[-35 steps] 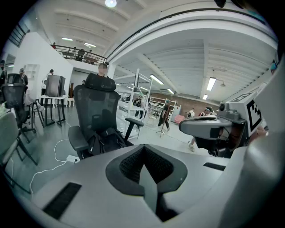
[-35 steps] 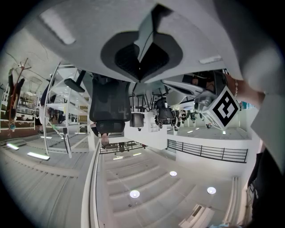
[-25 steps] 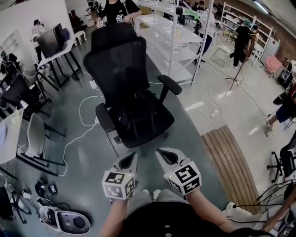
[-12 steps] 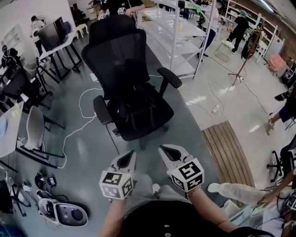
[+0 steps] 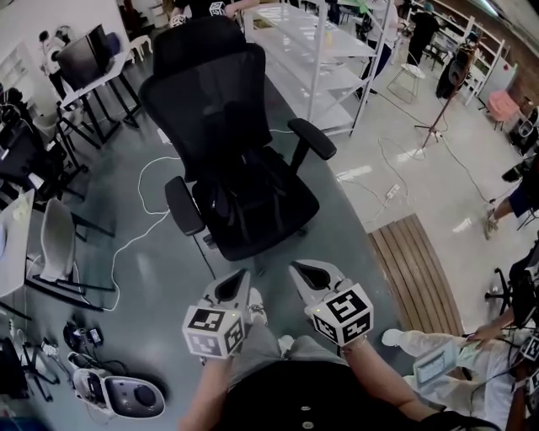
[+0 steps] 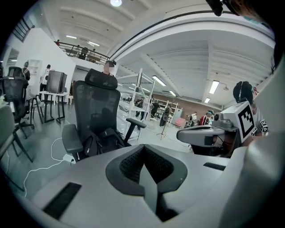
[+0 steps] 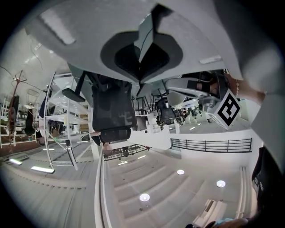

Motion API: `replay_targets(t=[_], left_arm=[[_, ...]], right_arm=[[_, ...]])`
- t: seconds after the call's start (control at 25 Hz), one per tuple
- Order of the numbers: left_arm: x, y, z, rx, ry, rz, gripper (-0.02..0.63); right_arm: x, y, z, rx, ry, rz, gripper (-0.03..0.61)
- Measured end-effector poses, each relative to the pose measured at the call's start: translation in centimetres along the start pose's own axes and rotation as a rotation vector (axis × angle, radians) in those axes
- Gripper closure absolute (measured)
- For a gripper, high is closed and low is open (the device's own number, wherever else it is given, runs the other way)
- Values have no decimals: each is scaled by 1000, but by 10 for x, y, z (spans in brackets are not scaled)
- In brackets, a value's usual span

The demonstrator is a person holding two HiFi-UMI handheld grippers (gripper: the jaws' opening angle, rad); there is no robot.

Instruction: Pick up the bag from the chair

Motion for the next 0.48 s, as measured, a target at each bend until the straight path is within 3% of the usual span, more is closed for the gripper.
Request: replay_targets(t=[0.48], left_arm=[[78,-129,84,-41,-3,31,598]], right_arm=[[66,48,162,1,-32,-71,580]])
Point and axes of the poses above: the fingertips, and each gripper's own axes: z forward along the fingers, y to its right, x out of its top, the point moved 8 cm from there along -z, backward along the fingers
